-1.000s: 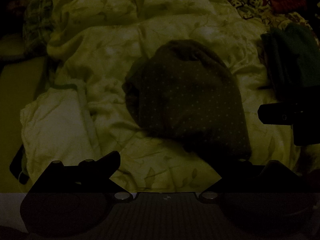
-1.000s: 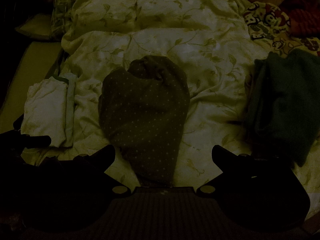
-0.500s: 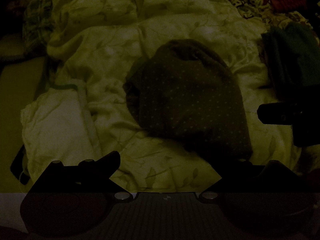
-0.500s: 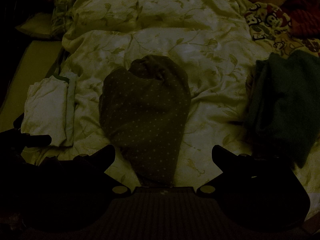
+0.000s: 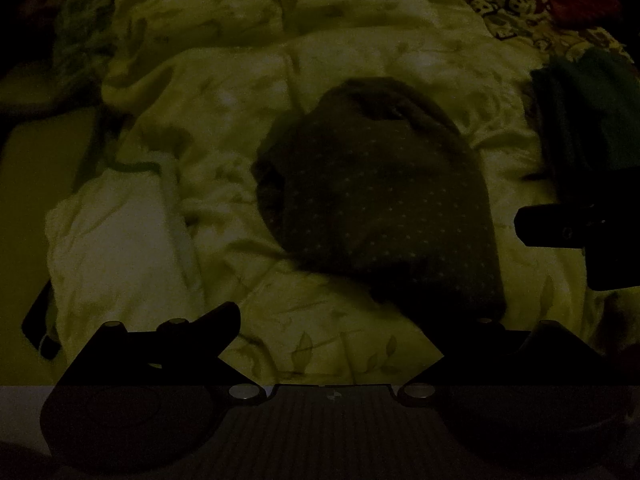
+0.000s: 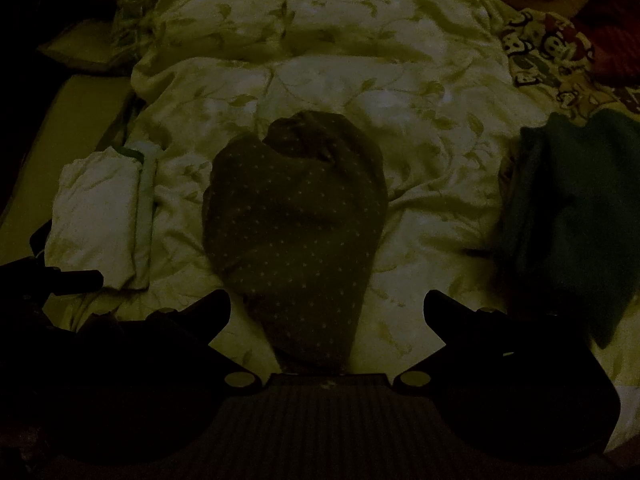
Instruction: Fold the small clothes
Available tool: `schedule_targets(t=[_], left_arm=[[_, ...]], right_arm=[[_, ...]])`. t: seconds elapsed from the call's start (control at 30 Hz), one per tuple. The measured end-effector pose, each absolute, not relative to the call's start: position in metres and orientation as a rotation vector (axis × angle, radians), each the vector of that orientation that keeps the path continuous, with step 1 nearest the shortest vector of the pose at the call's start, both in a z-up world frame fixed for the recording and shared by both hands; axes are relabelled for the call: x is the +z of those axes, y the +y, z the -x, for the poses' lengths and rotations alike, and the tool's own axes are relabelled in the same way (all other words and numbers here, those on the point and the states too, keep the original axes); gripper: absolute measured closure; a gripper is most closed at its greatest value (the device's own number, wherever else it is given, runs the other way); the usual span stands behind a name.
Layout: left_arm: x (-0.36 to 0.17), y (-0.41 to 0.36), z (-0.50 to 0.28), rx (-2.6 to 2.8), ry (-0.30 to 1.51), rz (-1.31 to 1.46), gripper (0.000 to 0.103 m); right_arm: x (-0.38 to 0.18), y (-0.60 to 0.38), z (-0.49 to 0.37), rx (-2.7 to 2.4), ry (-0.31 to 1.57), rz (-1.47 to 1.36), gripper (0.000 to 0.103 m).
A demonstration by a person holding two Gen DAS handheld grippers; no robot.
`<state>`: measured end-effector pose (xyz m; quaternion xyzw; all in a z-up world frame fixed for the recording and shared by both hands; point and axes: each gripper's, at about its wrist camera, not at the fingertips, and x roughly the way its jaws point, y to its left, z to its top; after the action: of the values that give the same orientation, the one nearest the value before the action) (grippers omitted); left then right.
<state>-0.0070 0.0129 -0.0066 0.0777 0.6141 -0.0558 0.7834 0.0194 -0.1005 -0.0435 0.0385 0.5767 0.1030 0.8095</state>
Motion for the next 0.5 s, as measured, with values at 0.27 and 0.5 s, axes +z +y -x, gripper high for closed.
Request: schedule_targets(t=[0.27, 0.5], left_arm=[[-0.0057, 0.0117, 0.0056, -0.111, 1.328, -0.168, 0.0], [-0.0055, 0.0096, 0.0046, -0.105, 1.337, -0.169, 0.0]], right_arm=[[-0.0429, -0.1014, -0.0225, 0.236, 1.232, -0.075, 0.001], [-0.0437, -0.1019, -0.025, 0.245, 1.237, -0.071, 0.001]])
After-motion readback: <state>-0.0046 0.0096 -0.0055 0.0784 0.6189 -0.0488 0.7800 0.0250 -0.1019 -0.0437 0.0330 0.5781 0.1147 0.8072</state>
